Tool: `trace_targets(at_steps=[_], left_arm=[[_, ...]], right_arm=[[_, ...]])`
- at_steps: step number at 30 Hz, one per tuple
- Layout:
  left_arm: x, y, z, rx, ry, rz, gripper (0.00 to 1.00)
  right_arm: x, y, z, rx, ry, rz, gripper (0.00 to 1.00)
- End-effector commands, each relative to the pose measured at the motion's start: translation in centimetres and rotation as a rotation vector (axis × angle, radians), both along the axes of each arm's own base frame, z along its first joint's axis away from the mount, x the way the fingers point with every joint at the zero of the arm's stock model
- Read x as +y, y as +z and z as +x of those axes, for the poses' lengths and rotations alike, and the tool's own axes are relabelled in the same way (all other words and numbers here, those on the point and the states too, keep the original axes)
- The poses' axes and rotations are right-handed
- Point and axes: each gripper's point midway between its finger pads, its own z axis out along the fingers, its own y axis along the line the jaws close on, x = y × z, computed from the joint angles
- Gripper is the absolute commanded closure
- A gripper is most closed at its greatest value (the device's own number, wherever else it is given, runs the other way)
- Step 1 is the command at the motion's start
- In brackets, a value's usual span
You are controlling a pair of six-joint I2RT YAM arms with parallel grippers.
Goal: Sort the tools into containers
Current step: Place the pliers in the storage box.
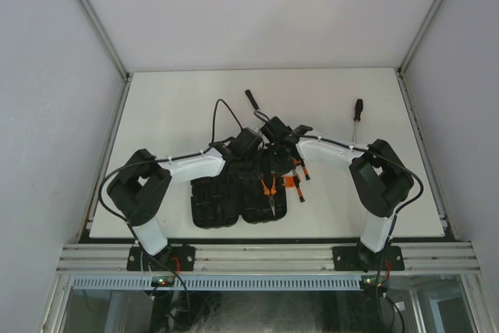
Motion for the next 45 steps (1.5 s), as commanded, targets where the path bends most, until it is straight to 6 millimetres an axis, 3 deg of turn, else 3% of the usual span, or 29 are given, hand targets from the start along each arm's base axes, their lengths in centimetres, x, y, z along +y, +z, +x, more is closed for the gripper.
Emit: trace_targets(at_steps=[1,7,13,21,28,45], left_arm=[[2.1,-4.4,-1.6,0.087,-0.003,0.143,0.91],[2.7,-5.9,-2.4,0.123,-0.023,0.184,0.94],[3.0,-6.0,-2.5,0.135,-0.044,0.213,1.0],[3.2,-6.2,-2.8,0.146,-0.045,0.224,1.0],[3.8,-7.6,-3.5,0.17,-0.049,0.237,1.0],[3.5,-7.1,-3.2,0.144,-0.078,0.221,1.0]], right_arm=[[-1.2,-4.7,-2.4,0.119,0.015,-0.08,1.0],[-2.4,-6.3,-3.6,0.173,0.028,-0.131,1.0],[-3.5,-7.9,-4.4,0.219,0.037,-0.185,1.0],[-5.1,-9.8,-5.3,0.261,0.05,-0.268,1.0],[-6.2,-11.8,-6.3,0.313,0.051,-0.308,1.0],[-8.9,-17.0,-10.1,0.402,0.016,-0.396,1.0]])
